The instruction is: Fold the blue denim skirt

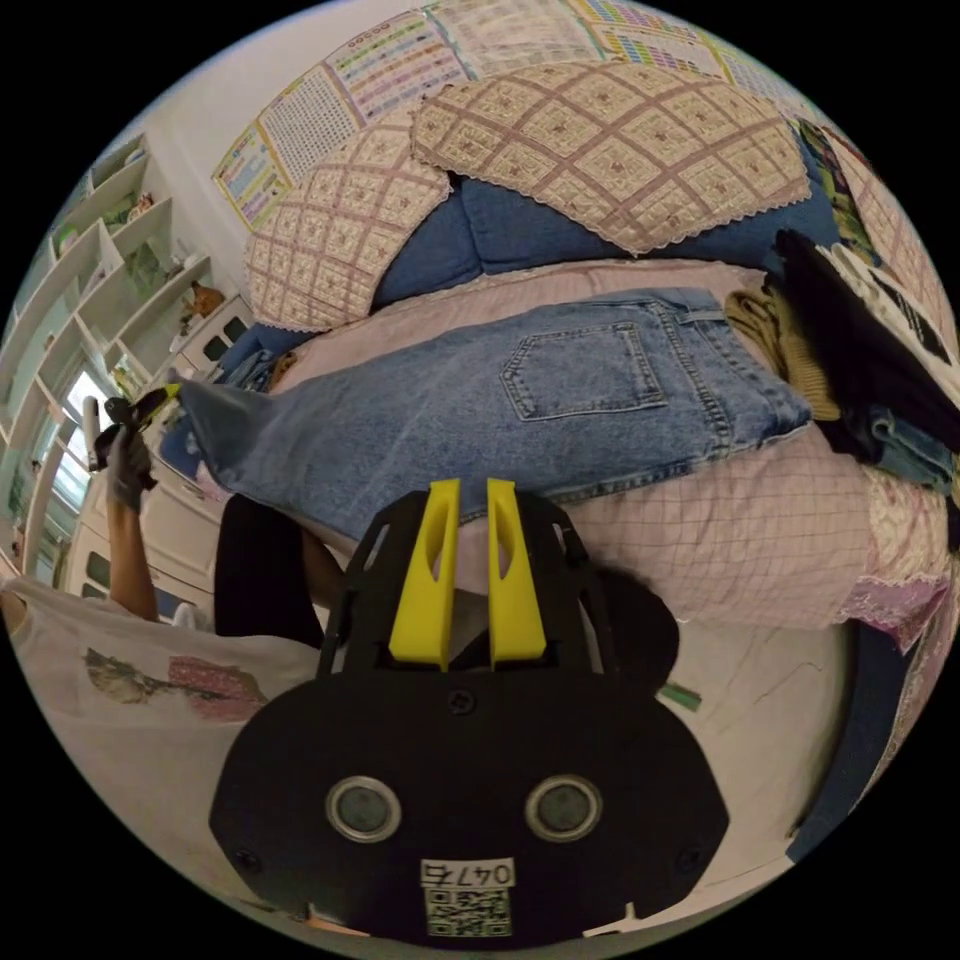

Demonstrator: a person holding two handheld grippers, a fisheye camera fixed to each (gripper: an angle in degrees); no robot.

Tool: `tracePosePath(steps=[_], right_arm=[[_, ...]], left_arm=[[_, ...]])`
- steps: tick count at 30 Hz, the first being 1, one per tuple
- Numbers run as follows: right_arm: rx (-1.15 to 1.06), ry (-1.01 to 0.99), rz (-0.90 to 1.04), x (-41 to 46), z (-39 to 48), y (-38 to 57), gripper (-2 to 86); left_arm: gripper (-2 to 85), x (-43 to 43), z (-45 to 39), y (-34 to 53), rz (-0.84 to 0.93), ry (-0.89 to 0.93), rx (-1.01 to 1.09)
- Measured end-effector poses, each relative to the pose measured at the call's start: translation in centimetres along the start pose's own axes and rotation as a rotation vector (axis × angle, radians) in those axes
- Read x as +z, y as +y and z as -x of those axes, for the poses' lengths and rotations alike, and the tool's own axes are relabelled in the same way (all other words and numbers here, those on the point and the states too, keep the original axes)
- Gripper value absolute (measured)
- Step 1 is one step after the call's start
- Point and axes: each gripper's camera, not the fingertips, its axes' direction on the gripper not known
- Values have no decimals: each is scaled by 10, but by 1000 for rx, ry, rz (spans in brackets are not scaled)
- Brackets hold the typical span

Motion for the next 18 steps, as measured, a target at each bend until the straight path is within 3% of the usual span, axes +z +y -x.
tracePosePath(steps=[3, 9, 18], right_arm=[[33, -125, -12, 11, -8, 5, 9], [-8, -149, 18, 31, -6, 15, 11], [-148, -270, 66, 97, 29, 10, 28]], left_arm=[[-10, 55, -142, -34, 145, 61, 288], [-9, 173, -324, -7, 527, 32, 537], [-9, 135, -452, -68, 400, -45, 627]])
